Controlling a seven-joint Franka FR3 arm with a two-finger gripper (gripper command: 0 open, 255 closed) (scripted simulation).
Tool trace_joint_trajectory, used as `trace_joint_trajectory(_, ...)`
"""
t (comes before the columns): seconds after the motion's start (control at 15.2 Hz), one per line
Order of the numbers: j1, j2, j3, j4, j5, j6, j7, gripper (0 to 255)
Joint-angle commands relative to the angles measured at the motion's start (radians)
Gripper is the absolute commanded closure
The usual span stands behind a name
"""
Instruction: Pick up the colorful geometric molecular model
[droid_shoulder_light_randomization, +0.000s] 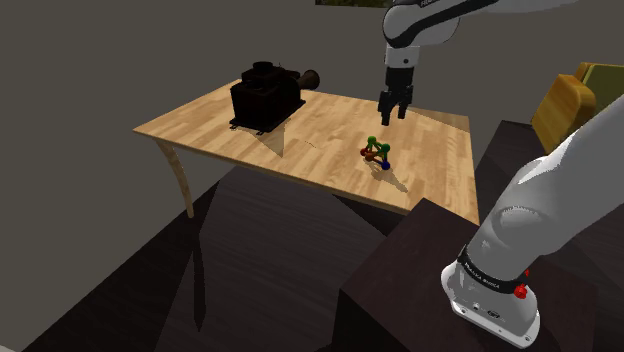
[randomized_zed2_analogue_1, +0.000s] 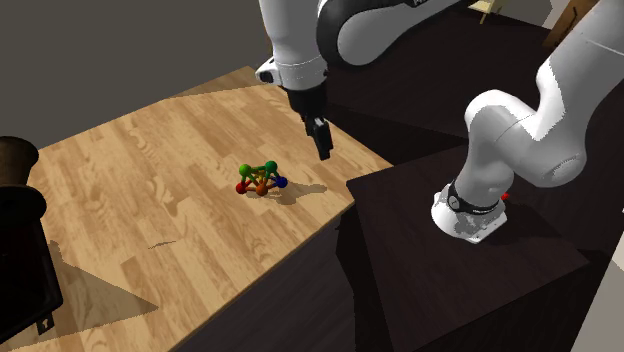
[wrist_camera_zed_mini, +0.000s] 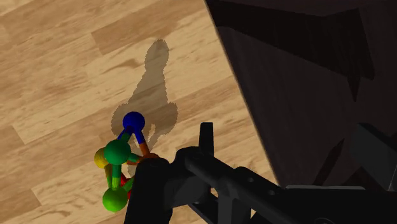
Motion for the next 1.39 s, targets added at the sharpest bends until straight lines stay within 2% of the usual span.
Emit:
trace_joint_trajectory(0.0,-0.006,0.07,-0.025,0.025,0.008,0.035,-0.039,0)
trace_joint_trajectory(0.59,-0.057,0.422,-0.09,0.205,0.108,0.142,-0.214,0)
trace_joint_trajectory(1.25,-0.185,0.822,-0.071,0.524,0.227,0.155,-0.355,0)
trace_joint_trajectory(1.32,-0.187,0.83,-0.069,0.522,0.23,0.164,-0.356,0)
